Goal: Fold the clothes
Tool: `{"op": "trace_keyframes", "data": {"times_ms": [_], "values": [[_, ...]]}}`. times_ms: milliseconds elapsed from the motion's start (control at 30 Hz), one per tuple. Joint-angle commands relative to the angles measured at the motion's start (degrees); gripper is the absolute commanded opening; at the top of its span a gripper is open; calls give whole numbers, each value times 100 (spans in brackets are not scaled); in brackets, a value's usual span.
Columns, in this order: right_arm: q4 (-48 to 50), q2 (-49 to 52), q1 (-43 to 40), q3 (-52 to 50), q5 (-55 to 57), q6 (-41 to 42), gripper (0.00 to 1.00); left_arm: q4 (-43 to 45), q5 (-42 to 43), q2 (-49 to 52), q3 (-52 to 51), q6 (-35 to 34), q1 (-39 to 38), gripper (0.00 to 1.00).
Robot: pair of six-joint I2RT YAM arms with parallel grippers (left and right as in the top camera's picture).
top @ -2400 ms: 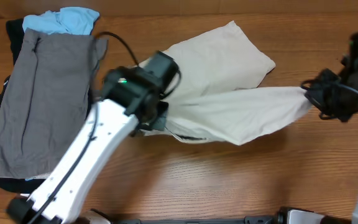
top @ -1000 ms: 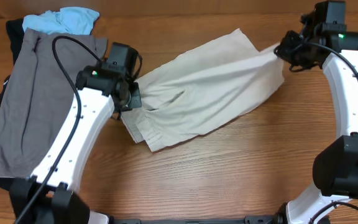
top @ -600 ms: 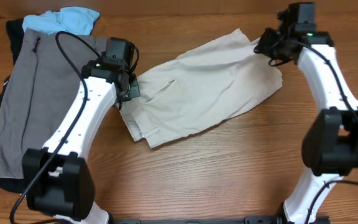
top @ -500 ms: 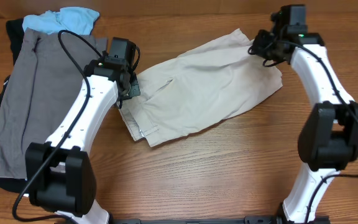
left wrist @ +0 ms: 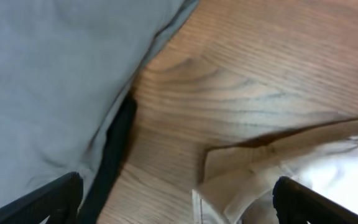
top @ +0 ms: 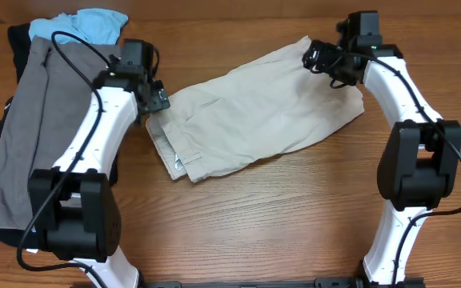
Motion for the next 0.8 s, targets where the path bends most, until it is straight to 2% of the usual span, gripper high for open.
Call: {"op": "trace_keyframes", "data": {"times_ms": [0,200,400,533,767], "values": [[-446,-426,-195,282,24,-212,100,-713,929,-87,752,363,7,100],[-1187,-428,-258,101,63,-669,100,-1292,2247,-66,310,498,9,100],[-1346,-428,-258,-2,61,-750,100,-1154,2573,-66,-511,837,9,100],[-1346,-428,-258,-2,59,-748,100,-745,2579,-66,-944,1180,9,100],[-1344,-428,-258,-2,59,-748,100,549,2800,-63,-1659,1167,-11,100]]}}
